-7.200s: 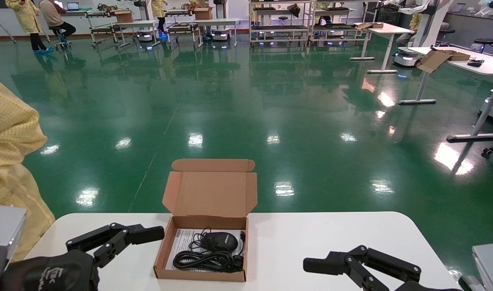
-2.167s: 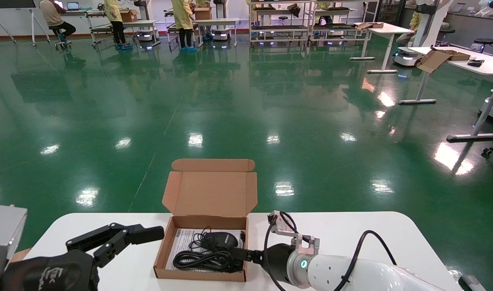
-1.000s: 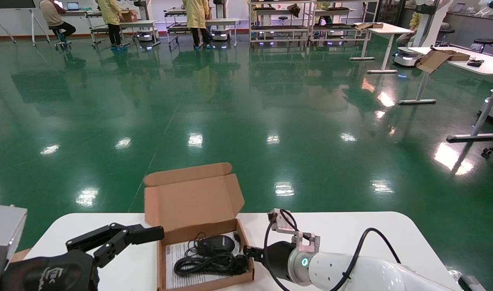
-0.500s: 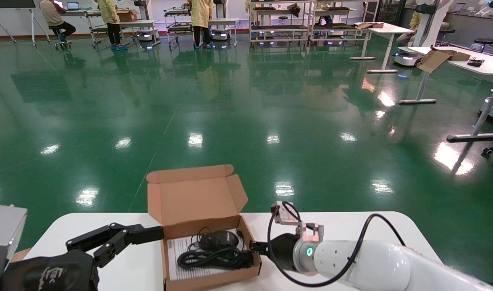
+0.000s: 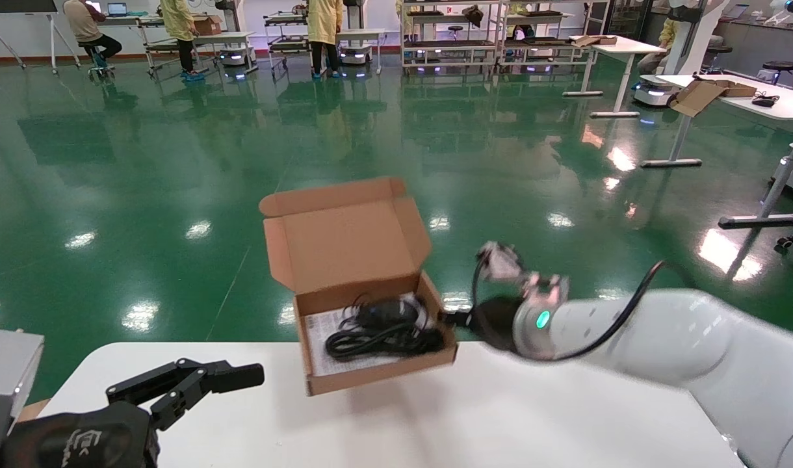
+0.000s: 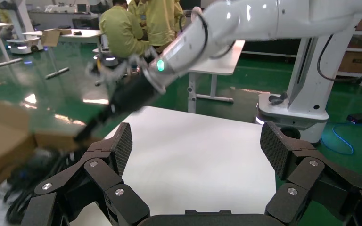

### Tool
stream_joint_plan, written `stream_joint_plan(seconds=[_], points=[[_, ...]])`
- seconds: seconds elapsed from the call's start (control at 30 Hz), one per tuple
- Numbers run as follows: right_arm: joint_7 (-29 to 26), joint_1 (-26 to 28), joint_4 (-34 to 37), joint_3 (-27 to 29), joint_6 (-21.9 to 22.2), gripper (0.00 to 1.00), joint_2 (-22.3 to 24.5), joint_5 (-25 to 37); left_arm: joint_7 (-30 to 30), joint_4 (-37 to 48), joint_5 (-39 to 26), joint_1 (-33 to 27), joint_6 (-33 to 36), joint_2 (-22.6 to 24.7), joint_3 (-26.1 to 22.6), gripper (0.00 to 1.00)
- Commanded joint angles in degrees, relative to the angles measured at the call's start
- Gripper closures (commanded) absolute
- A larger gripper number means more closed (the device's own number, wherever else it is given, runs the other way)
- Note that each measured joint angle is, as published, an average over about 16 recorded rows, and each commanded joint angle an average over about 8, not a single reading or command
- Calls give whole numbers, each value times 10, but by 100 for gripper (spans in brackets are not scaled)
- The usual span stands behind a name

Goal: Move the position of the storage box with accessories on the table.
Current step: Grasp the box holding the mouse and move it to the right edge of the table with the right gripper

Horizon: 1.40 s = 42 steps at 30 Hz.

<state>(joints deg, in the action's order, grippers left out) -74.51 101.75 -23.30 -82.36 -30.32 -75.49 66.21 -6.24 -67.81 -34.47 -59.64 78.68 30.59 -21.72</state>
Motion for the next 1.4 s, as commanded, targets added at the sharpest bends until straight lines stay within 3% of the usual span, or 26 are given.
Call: stream_joint_plan(seconds=[0.03,0.73,1.4], points=[[12,13,12,8,-7,100,5,-7,0,0,0,0,0,0,0,0],[161,101,167,40,-49,100,71,-23,0,0,0,0,0,0,0,0],[273,37,207,56,-55,100,134,-43,0,0,0,0,0,0,0,0]])
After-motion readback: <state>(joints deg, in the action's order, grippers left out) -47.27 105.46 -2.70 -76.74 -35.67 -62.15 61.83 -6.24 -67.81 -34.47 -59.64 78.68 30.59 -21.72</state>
